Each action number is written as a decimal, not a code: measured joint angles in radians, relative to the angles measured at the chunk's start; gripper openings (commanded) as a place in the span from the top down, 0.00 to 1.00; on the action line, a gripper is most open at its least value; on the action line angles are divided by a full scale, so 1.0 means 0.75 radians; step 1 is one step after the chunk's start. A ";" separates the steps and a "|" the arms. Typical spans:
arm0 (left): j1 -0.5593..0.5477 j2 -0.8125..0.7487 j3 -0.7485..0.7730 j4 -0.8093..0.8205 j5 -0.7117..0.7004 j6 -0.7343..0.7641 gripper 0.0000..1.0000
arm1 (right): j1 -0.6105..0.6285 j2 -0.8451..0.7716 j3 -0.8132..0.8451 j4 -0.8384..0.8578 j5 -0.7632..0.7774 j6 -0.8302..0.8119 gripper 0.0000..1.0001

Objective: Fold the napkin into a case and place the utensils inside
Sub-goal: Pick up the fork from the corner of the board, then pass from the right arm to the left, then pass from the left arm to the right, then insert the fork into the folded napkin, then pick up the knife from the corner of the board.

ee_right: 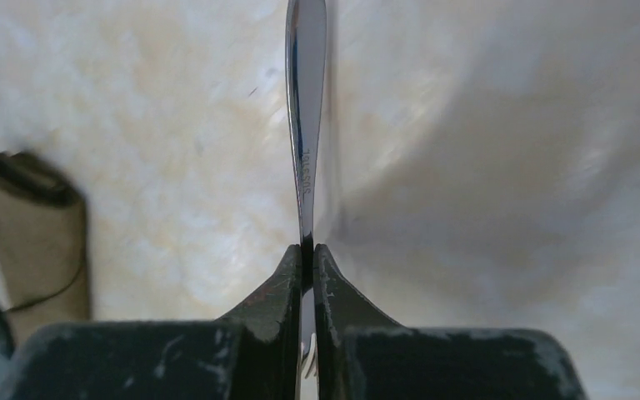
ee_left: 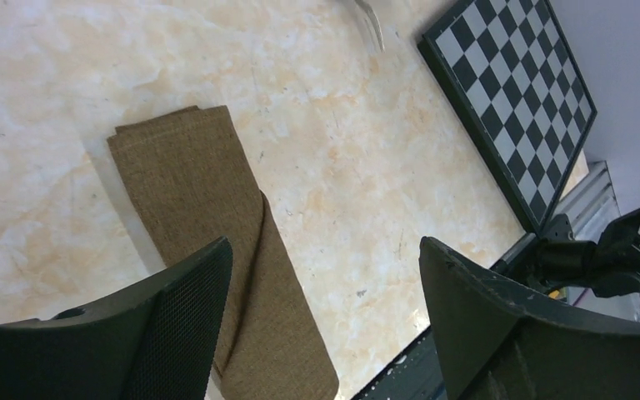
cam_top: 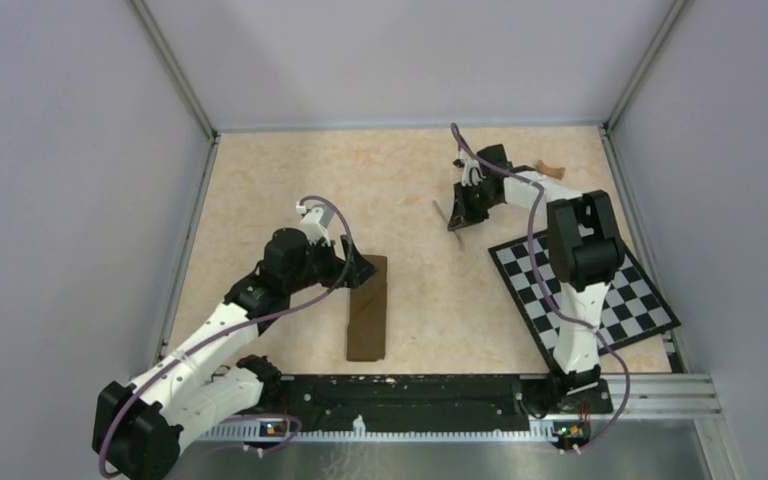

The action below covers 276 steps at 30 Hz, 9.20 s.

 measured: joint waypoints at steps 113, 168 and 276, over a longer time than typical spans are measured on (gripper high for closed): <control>0.133 0.305 -0.228 0.804 0.716 -0.203 1.00 | 0.169 -0.656 -1.254 1.987 -0.643 1.293 0.62; 0.048 -0.112 -0.490 0.068 0.415 -0.449 0.82 | 0.275 0.015 -0.377 1.244 -0.796 0.505 1.00; -0.224 -0.229 -0.400 0.269 0.450 -0.313 0.34 | -0.047 0.670 1.173 -0.150 0.601 -0.221 0.25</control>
